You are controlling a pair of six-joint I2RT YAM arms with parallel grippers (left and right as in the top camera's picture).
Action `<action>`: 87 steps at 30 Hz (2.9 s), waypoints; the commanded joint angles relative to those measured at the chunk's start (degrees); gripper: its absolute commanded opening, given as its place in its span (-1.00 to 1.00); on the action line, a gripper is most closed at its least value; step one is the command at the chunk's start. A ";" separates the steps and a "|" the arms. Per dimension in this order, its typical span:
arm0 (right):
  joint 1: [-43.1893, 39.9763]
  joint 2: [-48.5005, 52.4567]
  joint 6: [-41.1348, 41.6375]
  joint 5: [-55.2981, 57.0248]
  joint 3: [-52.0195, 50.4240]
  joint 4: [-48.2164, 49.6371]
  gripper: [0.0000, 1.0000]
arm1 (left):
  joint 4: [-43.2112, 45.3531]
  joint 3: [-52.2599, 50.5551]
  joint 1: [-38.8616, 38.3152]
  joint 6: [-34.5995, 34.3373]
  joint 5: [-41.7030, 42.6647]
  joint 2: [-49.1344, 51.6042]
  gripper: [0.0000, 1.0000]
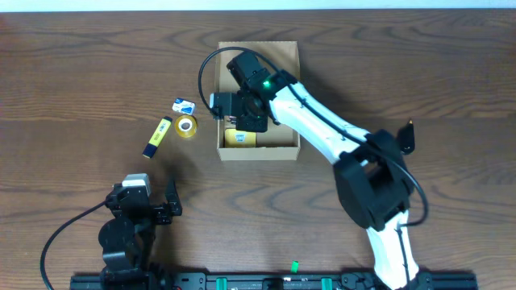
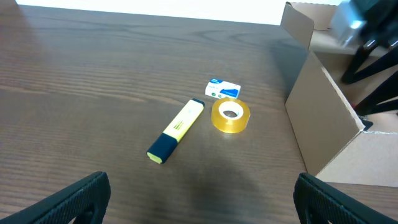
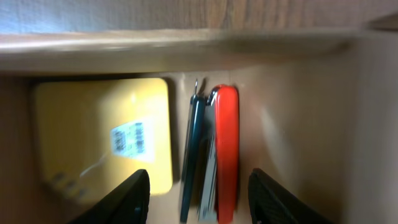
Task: Pack container
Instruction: 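Release the stapler and retract the right gripper to the right side, then move the left gripper over the clear tape roll and grasp it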
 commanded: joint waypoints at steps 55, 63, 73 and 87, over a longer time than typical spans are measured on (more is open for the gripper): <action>-25.66 -30.29 35.82 -16.02 0.02 -31.76 0.24 | -0.02 -1.20 0.20 -0.26 0.50 -0.33 0.91; -25.66 -39.10 33.68 -15.93 0.02 -33.86 0.40 | 0.09 -1.20 0.20 -9.66 8.07 -0.31 0.91; -25.70 -43.93 31.34 -15.76 0.02 -37.31 0.71 | -0.31 7.72 0.20 -12.50 14.69 1.86 0.91; -25.70 -49.81 30.88 -15.76 0.02 -41.38 0.99 | -16.06 41.44 0.17 2.38 4.35 40.98 0.91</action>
